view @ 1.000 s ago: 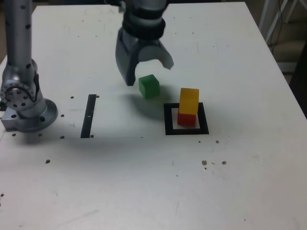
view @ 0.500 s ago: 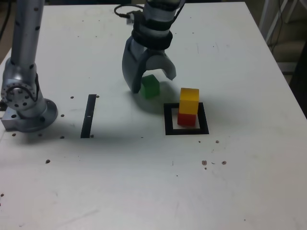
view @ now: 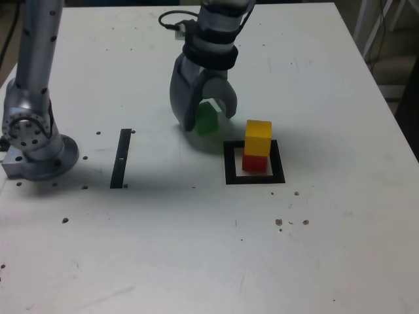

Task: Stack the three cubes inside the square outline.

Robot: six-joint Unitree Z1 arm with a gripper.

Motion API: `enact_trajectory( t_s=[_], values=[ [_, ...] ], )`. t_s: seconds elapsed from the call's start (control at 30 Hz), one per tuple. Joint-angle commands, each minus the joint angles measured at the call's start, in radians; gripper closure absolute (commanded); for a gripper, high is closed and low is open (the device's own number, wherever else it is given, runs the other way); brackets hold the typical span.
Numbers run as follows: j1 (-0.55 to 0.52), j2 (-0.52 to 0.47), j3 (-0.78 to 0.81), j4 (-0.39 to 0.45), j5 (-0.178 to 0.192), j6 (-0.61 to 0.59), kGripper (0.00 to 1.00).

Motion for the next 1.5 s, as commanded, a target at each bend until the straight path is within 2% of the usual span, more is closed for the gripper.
enact_trajectory(
  t_s=[0.0, 0.47, 0.67, 0.83, 0.93, 1.13, 1.27, 1.47],
  values=[
    [0.003, 0.005, 0.004, -0.013, 0.003, 0.002, 0.48],
    [0.004, -0.001, 0.018, -0.062, 0.007, 0.003, 0.72],
    [0.004, -0.021, 0.023, -0.066, 0.027, 0.003, 0.83],
    [-0.004, -0.052, 0.005, -0.055, 0.061, 0.013, 0.93],
    [-0.012, -0.068, -0.039, 0.006, 0.082, 0.019, 0.94],
    [-0.048, -0.069, -0.243, 0.23, 0.112, 0.073, 0.94],
    [-0.098, -0.069, -0.404, 0.333, 0.117, 0.125, 0.94],
    [-0.191, -0.051, -0.573, 0.422, 0.104, 0.175, 0.94]
  ],
)
